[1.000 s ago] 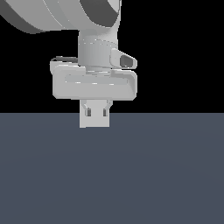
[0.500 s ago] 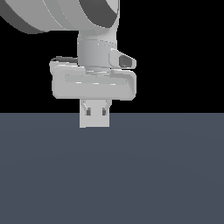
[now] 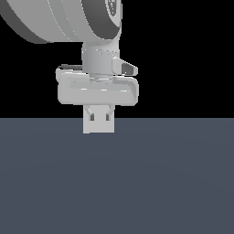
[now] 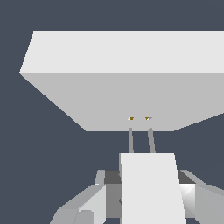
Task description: Plug the charger into the wall socket.
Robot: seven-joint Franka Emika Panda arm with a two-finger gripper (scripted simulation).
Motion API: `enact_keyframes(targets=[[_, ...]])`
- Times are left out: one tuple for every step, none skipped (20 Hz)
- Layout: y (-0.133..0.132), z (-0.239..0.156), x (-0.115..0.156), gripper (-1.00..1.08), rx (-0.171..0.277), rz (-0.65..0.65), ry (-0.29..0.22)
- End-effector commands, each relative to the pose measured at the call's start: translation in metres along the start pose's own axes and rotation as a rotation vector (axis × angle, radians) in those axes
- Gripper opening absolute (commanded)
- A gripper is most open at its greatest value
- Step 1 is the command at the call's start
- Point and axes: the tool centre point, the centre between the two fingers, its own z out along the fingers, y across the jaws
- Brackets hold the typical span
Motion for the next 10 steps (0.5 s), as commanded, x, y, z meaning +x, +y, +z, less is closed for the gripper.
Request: enact_keyframes(targets=[[0.000, 0.003, 0.009, -1.00, 0.000, 0.000, 0.000], [0.000, 0.004, 0.012, -1.00, 0.000, 0.000, 0.000], [0.000, 0.005, 0.015, -1.00, 0.000, 0.000, 0.000], [0.000, 0.006, 0.017, -1.00, 0.000, 0.000, 0.000], [0.000, 0.007, 0.019, -1.00, 0.000, 0.000, 0.000], [0.000, 0.007, 0.020, -1.00, 0.000, 0.000, 0.000], [0.000, 0.008, 0.021, -1.00, 0.000, 0.000, 0.000], [0.000, 0.008, 0.022, -1.00, 0.000, 0.001, 0.000], [0.000, 0.008, 0.022, -1.00, 0.000, 0.001, 0.000], [0.000, 0.008, 0.023, -1.00, 0.000, 0.001, 0.000]])
